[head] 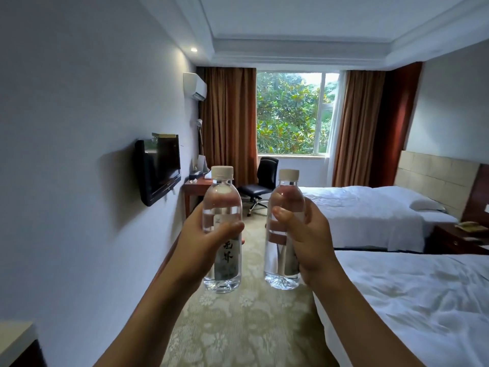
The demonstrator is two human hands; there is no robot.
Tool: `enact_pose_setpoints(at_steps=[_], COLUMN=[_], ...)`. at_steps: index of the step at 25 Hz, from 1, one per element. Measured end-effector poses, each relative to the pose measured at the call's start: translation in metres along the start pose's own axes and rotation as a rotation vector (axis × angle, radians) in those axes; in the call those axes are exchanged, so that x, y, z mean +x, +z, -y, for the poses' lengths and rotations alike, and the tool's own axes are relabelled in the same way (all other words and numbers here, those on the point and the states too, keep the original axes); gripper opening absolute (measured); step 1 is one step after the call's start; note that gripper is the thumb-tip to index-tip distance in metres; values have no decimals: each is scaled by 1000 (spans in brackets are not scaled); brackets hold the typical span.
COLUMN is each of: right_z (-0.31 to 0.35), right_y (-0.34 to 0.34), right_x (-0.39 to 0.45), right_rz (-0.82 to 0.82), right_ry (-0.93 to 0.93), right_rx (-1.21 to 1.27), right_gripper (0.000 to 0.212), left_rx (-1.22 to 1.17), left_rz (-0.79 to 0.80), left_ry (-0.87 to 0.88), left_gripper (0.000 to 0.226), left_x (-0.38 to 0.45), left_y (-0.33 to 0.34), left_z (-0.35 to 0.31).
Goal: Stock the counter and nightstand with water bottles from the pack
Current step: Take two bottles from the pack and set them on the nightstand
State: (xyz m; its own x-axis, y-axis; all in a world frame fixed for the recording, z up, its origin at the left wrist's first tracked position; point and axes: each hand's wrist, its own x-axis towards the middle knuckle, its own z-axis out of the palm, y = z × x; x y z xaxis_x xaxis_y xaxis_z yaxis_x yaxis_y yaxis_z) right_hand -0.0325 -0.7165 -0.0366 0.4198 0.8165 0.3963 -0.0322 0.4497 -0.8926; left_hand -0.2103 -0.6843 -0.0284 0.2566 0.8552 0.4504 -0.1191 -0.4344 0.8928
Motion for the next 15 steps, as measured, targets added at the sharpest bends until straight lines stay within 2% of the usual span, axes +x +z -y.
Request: enact_pose_setpoints(at_steps=[4, 8, 13, 15], right_z=[-74, -124, -173, -200], right_y=[19, 32, 18, 8], right_x=[131, 268, 415, 473], right_rz=[-16, -65, -150, -169], right_ry=[-14, 2, 6, 4], right_rx=[-20, -14, -22, -42], right_gripper=[29, 32, 36, 30], left_rx=[-32, -72, -100, -113], left_rz=[-3, 5, 70, 111], left_ry=[28, 14, -7, -17], left_gripper=[23, 23, 20, 19], left_x=[134, 283, 436, 489], left_y=[-5, -2, 32, 47], left_z=[87, 145, 216, 252])
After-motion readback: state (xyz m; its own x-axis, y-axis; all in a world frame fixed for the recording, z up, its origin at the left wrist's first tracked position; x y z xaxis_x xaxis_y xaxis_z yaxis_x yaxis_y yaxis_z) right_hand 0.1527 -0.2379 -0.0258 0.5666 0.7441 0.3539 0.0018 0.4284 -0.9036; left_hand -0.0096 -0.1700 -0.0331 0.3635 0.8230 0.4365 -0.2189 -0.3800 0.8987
